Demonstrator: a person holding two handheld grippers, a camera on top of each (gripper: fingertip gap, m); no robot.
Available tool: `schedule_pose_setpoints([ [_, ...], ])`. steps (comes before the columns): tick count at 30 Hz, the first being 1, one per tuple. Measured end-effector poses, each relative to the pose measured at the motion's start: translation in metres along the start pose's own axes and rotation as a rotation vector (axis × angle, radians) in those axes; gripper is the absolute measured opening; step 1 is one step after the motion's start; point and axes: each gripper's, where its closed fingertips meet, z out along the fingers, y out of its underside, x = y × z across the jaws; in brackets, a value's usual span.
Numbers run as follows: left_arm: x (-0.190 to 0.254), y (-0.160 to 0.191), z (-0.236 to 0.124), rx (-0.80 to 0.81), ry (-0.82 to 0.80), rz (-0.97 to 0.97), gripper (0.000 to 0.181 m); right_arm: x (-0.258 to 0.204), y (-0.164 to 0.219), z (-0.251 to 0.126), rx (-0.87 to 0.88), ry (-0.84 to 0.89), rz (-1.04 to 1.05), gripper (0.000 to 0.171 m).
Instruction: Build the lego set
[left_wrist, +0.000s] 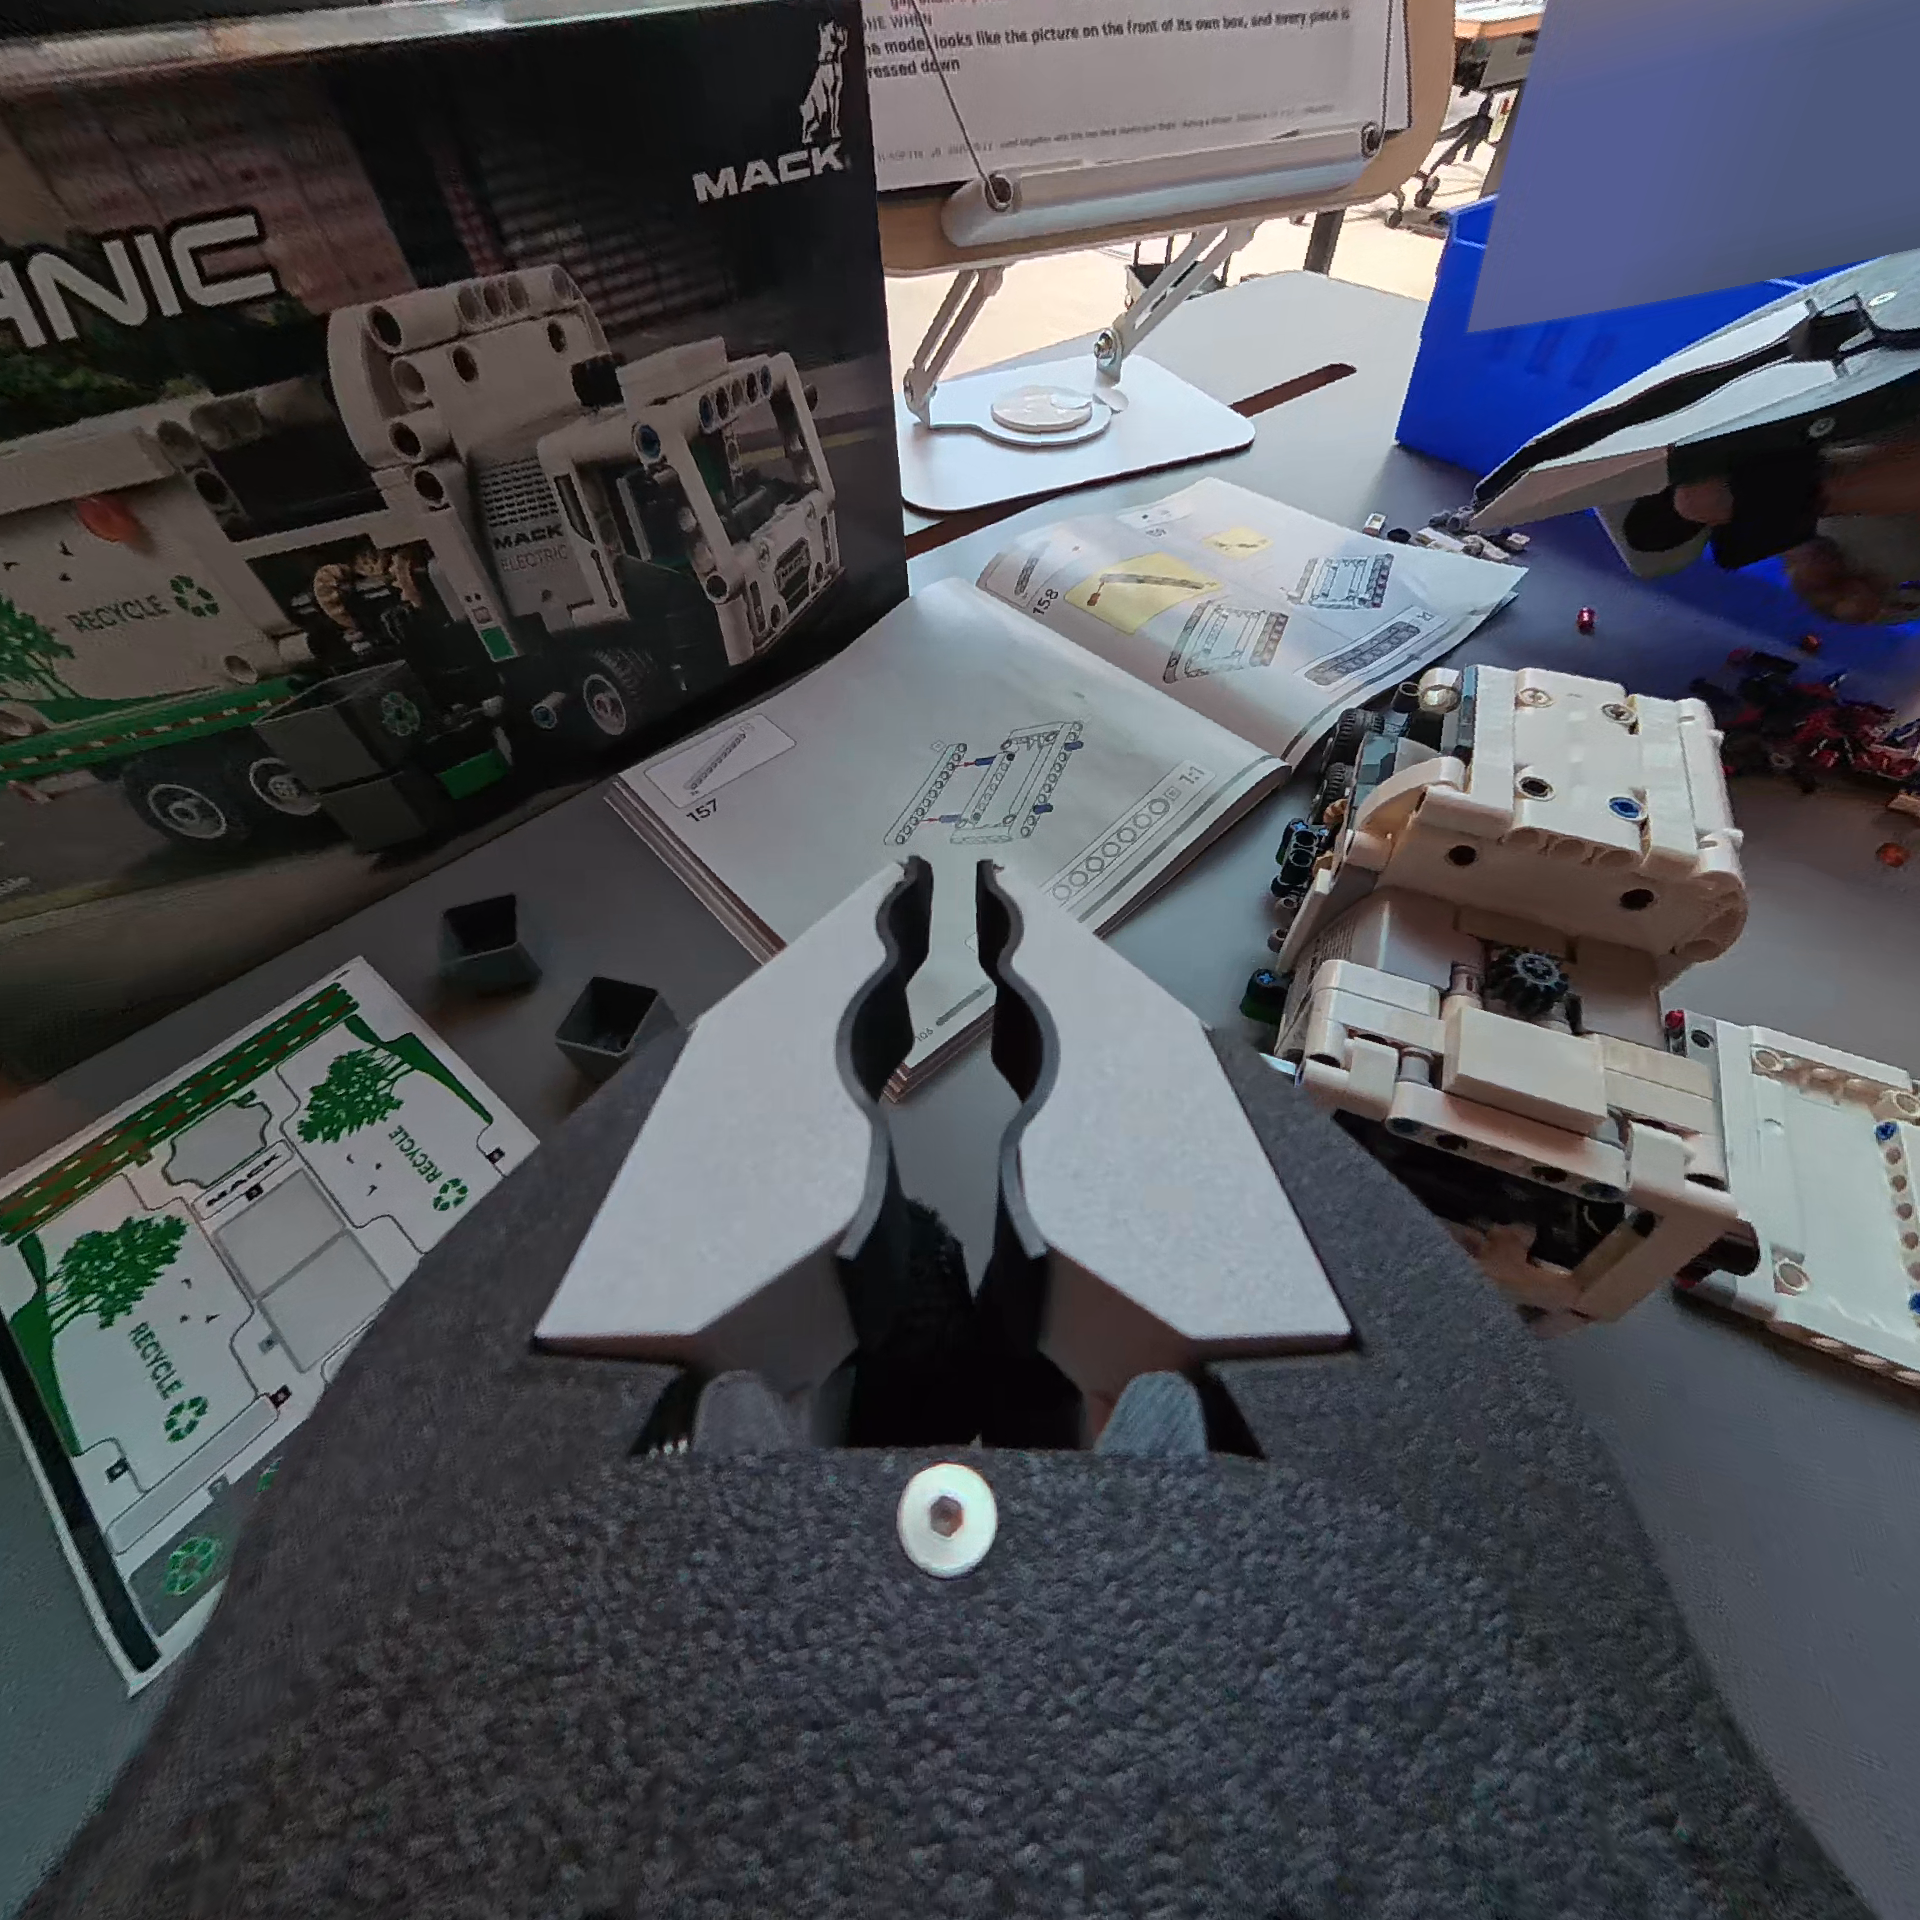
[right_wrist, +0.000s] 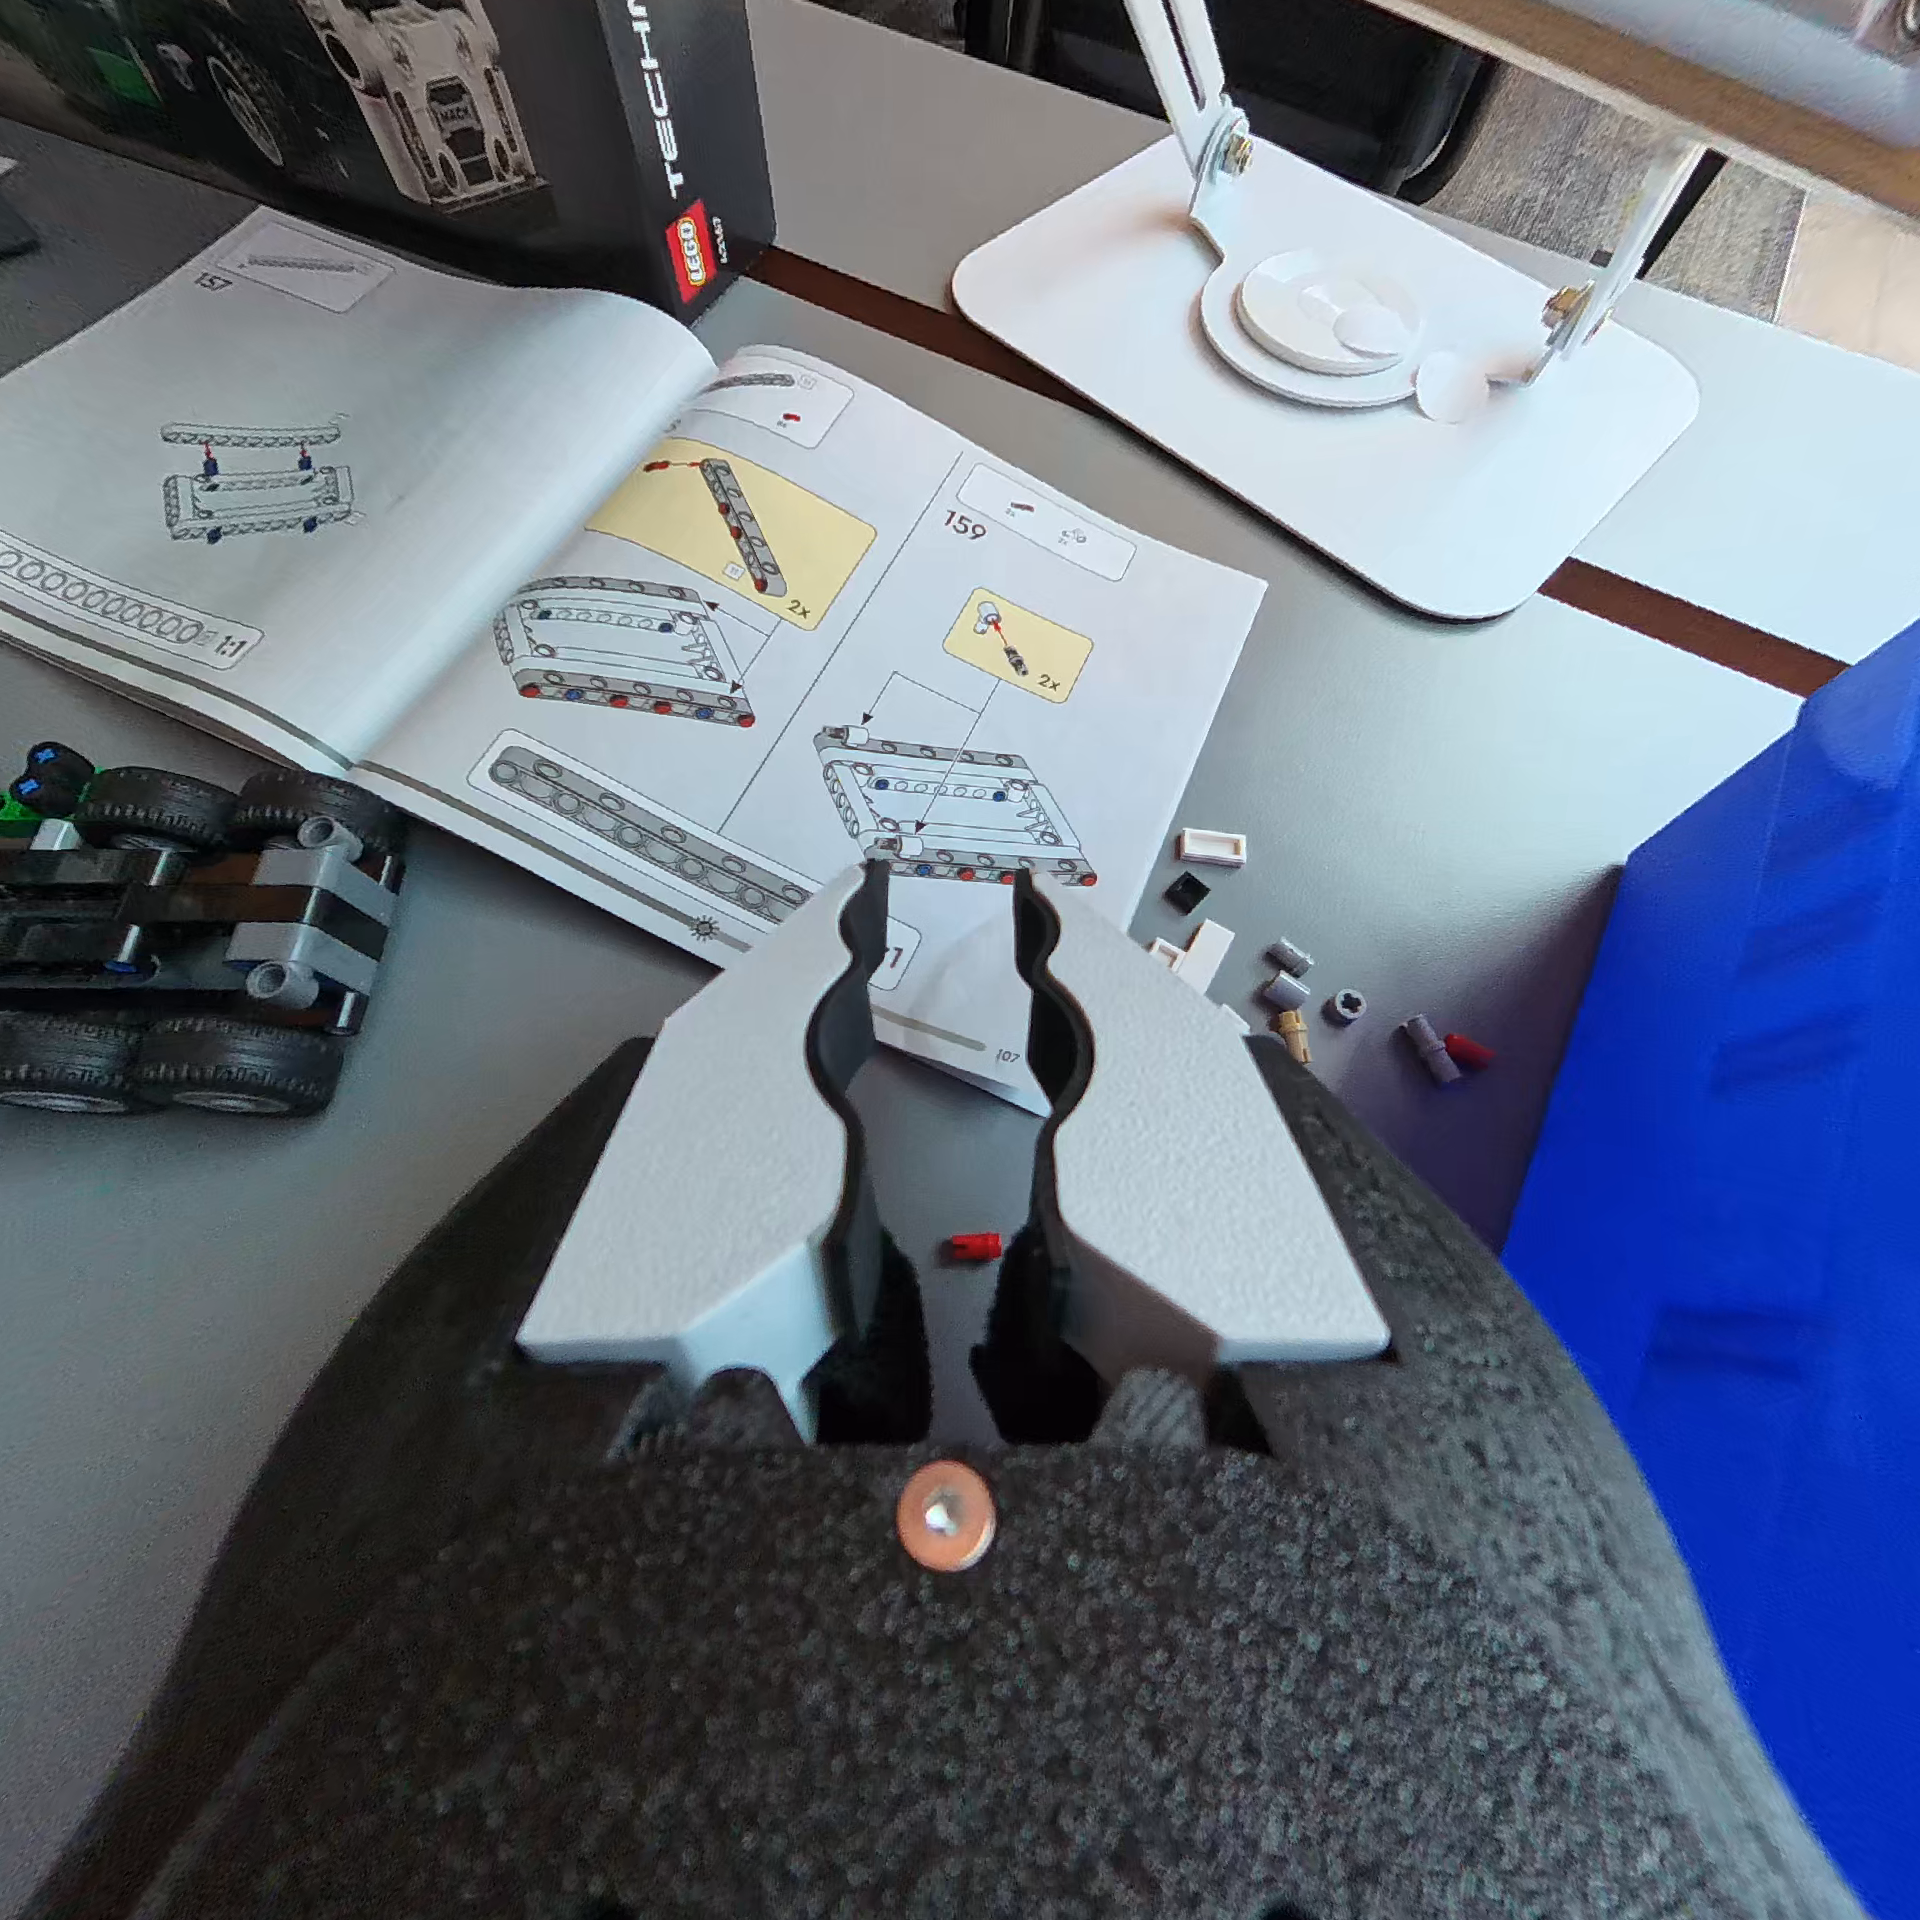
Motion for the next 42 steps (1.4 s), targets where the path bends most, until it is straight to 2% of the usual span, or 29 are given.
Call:
schedule_pose_setpoints([
  [5,0.005,-0.007,-0.004,0.018,0.002,0.011,0.006,-0.015,-0.024,-0.02,0.071,-0.048,-0.023,0.023],
  [8,0.011,-0.018,-0.01,0.062,0.007,0.029,0.006,-0.032,-0.061,-0.059,0.22,-0.09,-0.086,0.023],
  [10,0.019,-0.029,-0.016,0.108,0.024,0.016,0.006,-0.034,-0.073,-0.09,0.269,-0.055,-0.134,0.023],
  [13,0.034,-0.037,-0.034,0.147,0.059,-0.017,0.006,-0.031,-0.046,-0.126,0.193,-0.01,-0.166,0.018],
  [17,0.05,-0.017,-0.057,0.118,0.033,-0.027,0.006,-0.051,0.048,-0.156,-0.019,-0.123,-0.113,0.019],
  [20,0.065,0.01,-0.067,0.078,0.016,-0.054,0.005,-0.076,0.101,-0.162,-0.093,-0.127,-0.093,0.019],
  [24,0.089,0.036,-0.073,0.032,0.039,-0.11,0.005,-0.086,0.131,-0.152,-0.144,-0.055,-0.135,0.02],
  [32,0.113,0.044,-0.087,-0.026,0.038,0.003,0.006,-0.079,0.138,-0.14,-0.154,-0.029,-0.121,0.021],
  [42,0.117,0.042,-0.084,-0.019,0.072,-0.02,0.006,-0.076,0.14,-0.139,-0.157,0.01,-0.15,0.007],
])
